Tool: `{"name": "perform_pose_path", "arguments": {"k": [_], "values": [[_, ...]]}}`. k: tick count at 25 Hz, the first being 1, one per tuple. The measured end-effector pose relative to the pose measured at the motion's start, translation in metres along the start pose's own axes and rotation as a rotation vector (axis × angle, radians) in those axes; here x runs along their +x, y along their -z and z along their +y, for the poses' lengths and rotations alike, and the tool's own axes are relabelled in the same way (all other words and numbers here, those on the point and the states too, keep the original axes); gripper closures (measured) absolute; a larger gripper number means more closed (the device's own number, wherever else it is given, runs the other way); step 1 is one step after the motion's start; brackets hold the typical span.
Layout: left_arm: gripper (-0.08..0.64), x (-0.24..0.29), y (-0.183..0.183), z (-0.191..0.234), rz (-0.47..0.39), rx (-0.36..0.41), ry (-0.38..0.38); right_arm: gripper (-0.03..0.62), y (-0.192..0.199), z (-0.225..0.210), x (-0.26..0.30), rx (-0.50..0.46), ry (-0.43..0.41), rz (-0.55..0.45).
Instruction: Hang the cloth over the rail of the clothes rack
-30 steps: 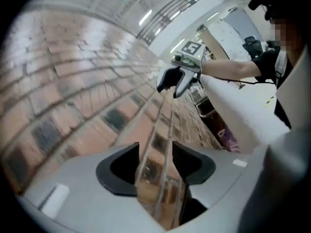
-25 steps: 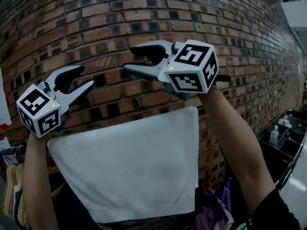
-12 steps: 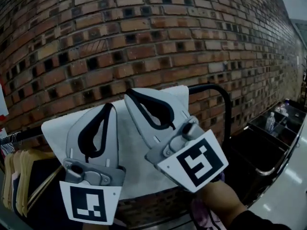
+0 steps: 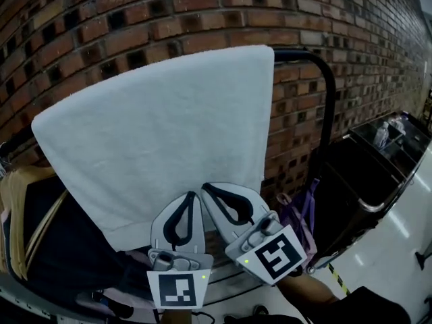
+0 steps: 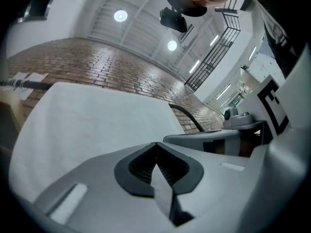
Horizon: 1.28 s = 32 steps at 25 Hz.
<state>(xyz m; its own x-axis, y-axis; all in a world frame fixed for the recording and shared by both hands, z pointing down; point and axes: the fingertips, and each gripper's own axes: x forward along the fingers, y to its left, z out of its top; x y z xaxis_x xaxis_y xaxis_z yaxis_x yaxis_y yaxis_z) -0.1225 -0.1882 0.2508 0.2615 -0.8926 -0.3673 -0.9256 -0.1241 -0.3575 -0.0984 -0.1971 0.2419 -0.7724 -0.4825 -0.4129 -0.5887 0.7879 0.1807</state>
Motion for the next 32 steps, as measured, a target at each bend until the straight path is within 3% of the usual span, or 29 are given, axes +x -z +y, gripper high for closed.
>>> {"name": "perform_pose_path", "arguments": {"k": [3,8,15,32], "values": [[0.552,-0.007,0.026,-0.011,0.057,-0.059,0.01,0.588,0.022,0.002,-0.014,0.014,0.014,0.049],[0.552,-0.013,0.041,-0.024,0.078,-0.099,0.022,0.588,0.047,0.003,-0.026,0.024,0.032,0.096],[0.552,-0.013,0.046,-0.034,0.085,-0.077,0.053,0.588,0.056,0.0,-0.029,0.055,0.052,0.1],[0.552,-0.006,0.057,-0.031,0.081,-0.126,0.046,0.588,0.064,-0.004,-0.024,0.032,0.044,0.111]]}}
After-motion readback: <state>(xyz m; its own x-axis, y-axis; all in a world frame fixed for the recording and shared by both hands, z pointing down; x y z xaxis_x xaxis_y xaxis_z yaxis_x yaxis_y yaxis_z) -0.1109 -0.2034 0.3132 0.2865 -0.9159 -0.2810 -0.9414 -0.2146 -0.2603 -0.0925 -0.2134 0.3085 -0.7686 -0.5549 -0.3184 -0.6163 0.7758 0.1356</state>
